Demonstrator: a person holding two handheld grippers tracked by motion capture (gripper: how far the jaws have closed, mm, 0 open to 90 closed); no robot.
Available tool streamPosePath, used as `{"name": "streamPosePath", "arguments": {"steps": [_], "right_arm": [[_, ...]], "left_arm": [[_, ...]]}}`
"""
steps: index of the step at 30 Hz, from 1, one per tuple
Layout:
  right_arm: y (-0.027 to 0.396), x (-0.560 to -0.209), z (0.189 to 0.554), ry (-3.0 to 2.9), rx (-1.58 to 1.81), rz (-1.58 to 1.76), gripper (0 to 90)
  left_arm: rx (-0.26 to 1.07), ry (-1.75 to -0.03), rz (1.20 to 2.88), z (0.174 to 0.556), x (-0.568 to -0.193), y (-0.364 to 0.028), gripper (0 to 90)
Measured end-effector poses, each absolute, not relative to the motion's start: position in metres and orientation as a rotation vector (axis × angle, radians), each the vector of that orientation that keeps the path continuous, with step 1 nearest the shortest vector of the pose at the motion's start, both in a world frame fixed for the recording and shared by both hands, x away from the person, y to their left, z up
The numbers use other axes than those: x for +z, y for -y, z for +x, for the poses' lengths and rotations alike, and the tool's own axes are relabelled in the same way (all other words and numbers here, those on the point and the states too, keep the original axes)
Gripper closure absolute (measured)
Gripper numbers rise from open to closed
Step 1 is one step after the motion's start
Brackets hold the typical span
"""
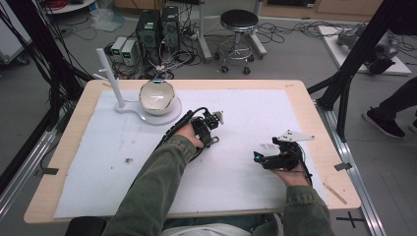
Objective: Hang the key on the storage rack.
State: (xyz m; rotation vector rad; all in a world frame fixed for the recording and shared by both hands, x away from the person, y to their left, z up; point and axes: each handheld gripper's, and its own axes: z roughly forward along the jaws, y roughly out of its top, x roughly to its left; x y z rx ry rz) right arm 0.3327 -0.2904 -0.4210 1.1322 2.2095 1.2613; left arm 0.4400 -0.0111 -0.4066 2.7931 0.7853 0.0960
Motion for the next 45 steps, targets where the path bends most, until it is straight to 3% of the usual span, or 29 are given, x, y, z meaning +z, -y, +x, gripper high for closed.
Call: {"name": "streamPosePath", "arguments": {"steps": [23, 31, 45], "right_arm": [[0.291, -0.421, 0.333, -2.195, 1.271, 1.139, 0.4], [0.291, -0.421, 0.333, -2.189, 1.27, 1.141, 0.3], [0.291, -0.421, 0.333, -2.189, 1.266, 1.138, 0.3]], "left_arm": [[0.113, -0.701, 2.648, 0.424, -0.322, -0.043, 81.7], [0.197, -0.765, 2.562, 0.427, -0.291, -0.076, 81.7], [0.296, -0.928, 2.46, 0.425, -0.27, -0.15, 81.7]]}}
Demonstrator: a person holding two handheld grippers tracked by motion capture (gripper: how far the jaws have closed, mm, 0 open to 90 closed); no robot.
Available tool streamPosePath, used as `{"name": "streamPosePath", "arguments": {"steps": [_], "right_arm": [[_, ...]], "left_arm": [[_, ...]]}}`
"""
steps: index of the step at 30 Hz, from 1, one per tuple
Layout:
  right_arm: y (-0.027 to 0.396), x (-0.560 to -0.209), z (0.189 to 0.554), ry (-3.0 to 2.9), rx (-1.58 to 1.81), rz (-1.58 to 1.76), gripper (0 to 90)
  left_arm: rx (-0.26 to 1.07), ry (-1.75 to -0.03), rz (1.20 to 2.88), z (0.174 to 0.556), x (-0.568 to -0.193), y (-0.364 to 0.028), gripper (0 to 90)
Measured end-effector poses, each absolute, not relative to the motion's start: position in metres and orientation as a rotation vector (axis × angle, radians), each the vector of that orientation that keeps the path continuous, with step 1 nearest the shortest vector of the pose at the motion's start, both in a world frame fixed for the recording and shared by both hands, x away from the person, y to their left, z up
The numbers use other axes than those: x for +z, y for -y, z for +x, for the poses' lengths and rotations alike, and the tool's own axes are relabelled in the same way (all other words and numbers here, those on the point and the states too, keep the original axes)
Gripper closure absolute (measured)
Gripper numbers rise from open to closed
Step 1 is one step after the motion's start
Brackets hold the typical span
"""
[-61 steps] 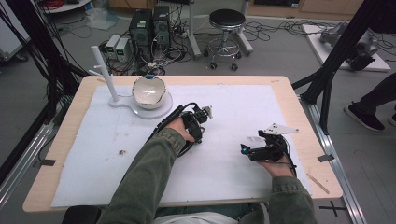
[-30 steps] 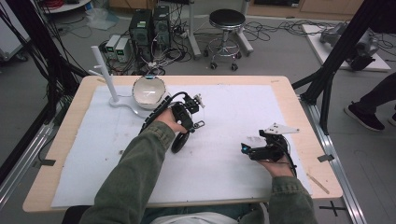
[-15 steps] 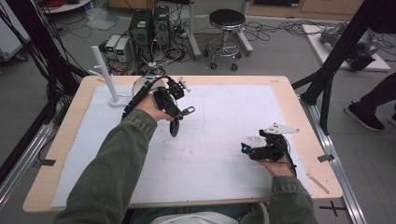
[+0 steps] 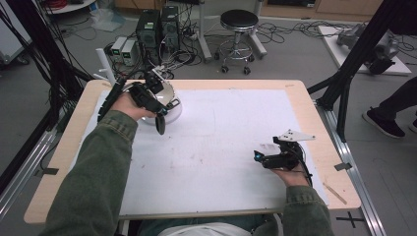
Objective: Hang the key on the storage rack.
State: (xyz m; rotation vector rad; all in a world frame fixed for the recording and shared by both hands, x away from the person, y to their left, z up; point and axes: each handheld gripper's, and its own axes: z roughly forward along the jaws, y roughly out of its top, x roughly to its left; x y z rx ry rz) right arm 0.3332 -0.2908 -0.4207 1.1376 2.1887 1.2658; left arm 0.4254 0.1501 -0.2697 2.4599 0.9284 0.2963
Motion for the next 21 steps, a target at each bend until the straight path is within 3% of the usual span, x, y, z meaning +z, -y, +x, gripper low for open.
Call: {"name": "streamPosePath", "arguments": {"steps": [12, 21], "right_arm": [[0.29, -0.421, 0.333, -2.19, 1.254, 1.143, 0.3], [0.291, -0.421, 0.332, -2.19, 1.248, 1.146, 0.3]], "left_arm": [[0.324, -1.011, 2.382, 0.422, -0.255, -0.207, 81.7], [0.292, -0.998, 2.427, 0.425, -0.257, -0.239, 81.7]]}}
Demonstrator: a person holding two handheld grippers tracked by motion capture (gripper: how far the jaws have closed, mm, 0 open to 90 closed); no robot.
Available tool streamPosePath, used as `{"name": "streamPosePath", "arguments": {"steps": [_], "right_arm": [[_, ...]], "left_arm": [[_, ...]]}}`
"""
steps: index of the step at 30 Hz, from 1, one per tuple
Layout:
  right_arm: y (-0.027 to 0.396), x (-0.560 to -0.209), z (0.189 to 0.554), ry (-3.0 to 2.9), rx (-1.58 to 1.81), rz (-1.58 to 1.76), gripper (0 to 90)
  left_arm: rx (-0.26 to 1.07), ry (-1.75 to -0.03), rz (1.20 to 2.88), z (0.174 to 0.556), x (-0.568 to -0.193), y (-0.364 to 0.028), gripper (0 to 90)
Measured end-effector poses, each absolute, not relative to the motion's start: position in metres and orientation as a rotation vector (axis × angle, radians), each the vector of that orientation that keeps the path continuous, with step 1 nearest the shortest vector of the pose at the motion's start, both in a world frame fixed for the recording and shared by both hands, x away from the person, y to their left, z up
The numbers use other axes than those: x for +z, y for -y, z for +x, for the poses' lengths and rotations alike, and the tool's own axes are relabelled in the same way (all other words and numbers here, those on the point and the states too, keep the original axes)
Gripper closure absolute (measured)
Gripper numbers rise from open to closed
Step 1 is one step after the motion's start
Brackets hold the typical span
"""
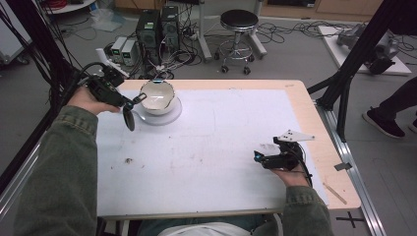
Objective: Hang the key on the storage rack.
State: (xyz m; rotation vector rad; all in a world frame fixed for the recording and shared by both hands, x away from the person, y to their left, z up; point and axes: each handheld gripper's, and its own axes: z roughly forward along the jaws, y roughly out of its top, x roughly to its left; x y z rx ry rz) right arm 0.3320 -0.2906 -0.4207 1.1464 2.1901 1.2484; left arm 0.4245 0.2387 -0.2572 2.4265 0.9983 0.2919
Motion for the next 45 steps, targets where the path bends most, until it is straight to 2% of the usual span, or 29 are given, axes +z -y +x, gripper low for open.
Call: {"name": "streamPosePath", "arguments": {"steps": [6, 20, 27, 33, 45], "right_arm": [[0.29, -0.421, 0.332, -2.191, 1.245, 1.142, 0.3], [0.29, -0.421, 0.329, -2.196, 1.217, 1.137, 0.3], [0.291, -0.421, 0.326, -2.192, 1.207, 1.143, 0.3], [0.293, -0.422, 0.324, -2.185, 1.207, 1.15, 0.3], [0.295, -0.423, 0.325, -2.185, 1.186, 1.158, 0.4]], "left_arm": [[0.287, -1.067, 2.385, 0.429, -0.255, -0.26, 81.7], [0.37, -1.168, 2.344, 0.436, -0.246, -0.306, 81.7], [0.411, -1.179, 2.244, 0.437, -0.241, -0.328, 81.7], [0.506, -1.191, 2.181, 0.436, -0.233, -0.337, 81.7], [0.55, -1.251, 2.155, 0.448, -0.237, -0.349, 81.7]]}}
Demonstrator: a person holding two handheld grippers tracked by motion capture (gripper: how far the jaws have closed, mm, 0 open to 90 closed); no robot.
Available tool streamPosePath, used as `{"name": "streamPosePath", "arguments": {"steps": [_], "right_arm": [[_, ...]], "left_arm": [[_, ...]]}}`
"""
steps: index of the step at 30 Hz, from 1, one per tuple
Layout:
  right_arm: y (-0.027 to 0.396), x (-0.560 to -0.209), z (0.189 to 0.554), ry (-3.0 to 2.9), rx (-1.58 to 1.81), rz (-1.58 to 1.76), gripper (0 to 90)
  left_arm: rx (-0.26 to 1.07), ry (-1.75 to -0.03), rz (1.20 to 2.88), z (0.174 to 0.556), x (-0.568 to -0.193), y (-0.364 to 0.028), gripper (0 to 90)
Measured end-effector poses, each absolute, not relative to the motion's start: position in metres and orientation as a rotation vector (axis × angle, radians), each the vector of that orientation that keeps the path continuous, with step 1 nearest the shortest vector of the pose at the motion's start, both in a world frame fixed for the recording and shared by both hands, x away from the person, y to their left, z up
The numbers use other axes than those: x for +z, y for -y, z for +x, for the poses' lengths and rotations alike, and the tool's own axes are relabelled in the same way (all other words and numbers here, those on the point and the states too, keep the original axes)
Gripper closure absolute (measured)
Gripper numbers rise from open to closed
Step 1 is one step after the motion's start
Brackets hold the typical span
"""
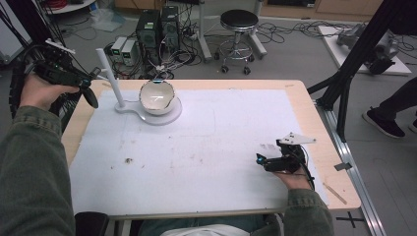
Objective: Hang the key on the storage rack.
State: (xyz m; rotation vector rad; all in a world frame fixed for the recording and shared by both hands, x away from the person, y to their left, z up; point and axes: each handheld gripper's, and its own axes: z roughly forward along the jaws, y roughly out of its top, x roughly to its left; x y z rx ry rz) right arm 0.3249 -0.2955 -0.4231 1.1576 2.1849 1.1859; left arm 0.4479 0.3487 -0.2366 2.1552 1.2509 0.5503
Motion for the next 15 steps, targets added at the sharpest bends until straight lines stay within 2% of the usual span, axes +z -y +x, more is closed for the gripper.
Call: {"name": "streamPosePath", "arguments": {"steps": [15], "right_arm": [[0.3, -0.425, 0.323, -2.189, 1.159, 1.161, 0.4]], "left_arm": [[0.498, -1.278, 2.167, 0.466, -0.247, -0.346, 81.5]]}}
